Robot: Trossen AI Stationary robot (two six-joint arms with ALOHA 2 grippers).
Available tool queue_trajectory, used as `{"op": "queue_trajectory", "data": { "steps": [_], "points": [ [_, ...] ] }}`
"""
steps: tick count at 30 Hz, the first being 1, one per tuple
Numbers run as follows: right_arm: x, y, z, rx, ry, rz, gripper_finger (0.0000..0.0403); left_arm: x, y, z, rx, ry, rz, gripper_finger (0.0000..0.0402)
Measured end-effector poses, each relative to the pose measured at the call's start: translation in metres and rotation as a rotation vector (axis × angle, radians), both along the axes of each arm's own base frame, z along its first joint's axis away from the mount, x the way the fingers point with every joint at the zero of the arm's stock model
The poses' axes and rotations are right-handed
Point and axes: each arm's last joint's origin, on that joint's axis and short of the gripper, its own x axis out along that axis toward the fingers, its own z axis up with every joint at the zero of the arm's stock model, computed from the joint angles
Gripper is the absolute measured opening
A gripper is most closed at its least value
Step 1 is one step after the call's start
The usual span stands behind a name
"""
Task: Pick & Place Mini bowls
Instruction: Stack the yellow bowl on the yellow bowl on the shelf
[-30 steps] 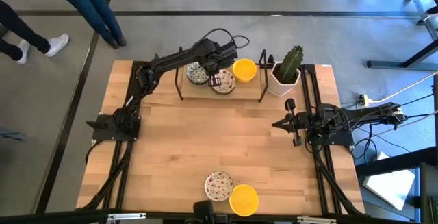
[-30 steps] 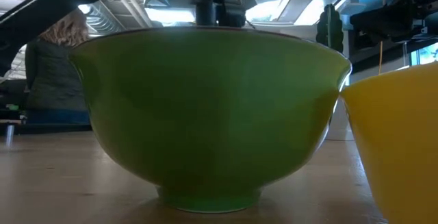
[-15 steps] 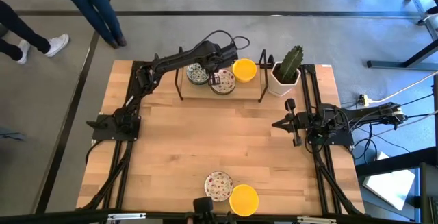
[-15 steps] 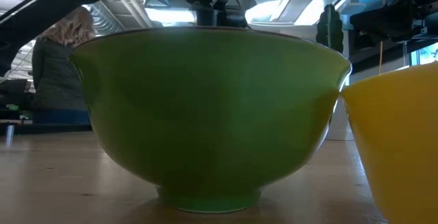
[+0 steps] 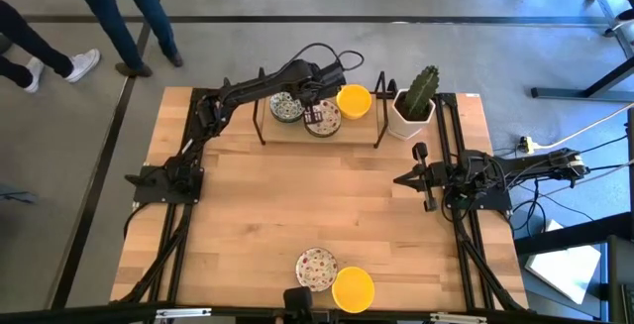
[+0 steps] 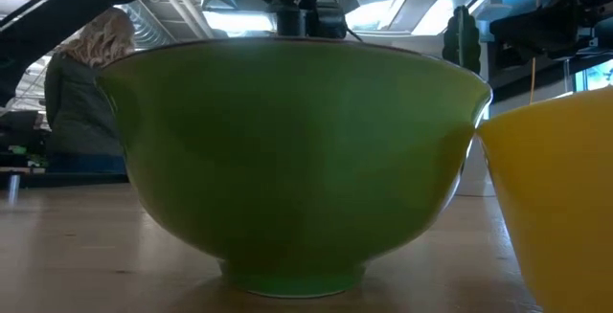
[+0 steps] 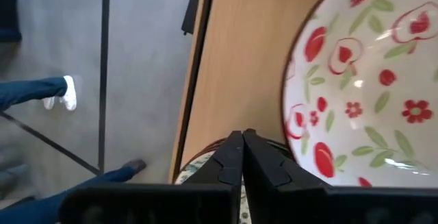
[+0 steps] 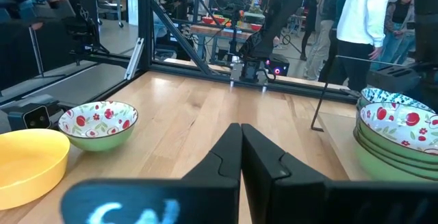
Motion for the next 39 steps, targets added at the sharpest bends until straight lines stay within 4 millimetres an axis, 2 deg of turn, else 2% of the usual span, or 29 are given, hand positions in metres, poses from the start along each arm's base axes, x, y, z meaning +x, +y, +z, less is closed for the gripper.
{"op": "queue_trajectory", "data": {
  "steps": [3,5,7,10,13,16,18,21,24,29,33,39],
  "points": [
    [0.000,0.000,0.000,0.000,0.000,0.000,0.0007,-0.001,0.001,0.002,0.017,0.011,-0.009,0.0003],
    [0.000,0.000,0.000,0.000,0.000,0.000,0.0007,-0.003,0.000,0.011,0.031,-0.013,-0.021,0.0002],
    [0.000,0.000,0.000,0.000,0.000,0.000,0.0007,-0.010,-0.004,0.029,0.034,-0.068,-0.033,0.0001],
    [0.000,0.000,0.000,-0.001,0.002,0.000,0.0007,-0.027,-0.017,0.069,0.030,-0.183,-0.063,0.0003],
    [0.000,0.000,-0.001,-0.001,0.008,0.000,0.0007,-0.047,-0.043,0.110,-0.006,-0.306,-0.163,0.0002],
    [0.000,0.000,-0.001,-0.002,0.008,0.000,0.0007,-0.071,-0.080,0.145,-0.025,-0.397,-0.314,0.0002],
    [0.000,0.000,-0.001,-0.002,0.008,0.000,0.0007,-0.089,-0.104,0.159,0.018,-0.401,-0.373,0.0002],
    [0.000,0.000,-0.001,-0.002,0.008,0.000,0.0007,-0.121,-0.133,0.170,0.074,-0.413,-0.377,0.0002],
    [0.000,0.000,-0.001,-0.002,0.007,0.000,0.0007,-0.157,-0.153,0.169,-0.015,-0.489,-0.414,0.0002],
    [0.000,0.000,-0.001,-0.001,0.008,0.000,0.0007,-0.197,-0.172,0.138,-0.235,-0.686,-0.594,0.0003],
    [0.000,0.000,-0.001,-0.002,0.007,0.000,0.0007,-0.222,-0.179,0.114,-0.209,-0.936,-0.670,0.0003],
    [0.000,0.000,-0.001,-0.002,0.007,0.000,0.0007,-0.256,-0.186,0.064,-0.111,-1.203,-0.672,0.0003]
  ]
}}
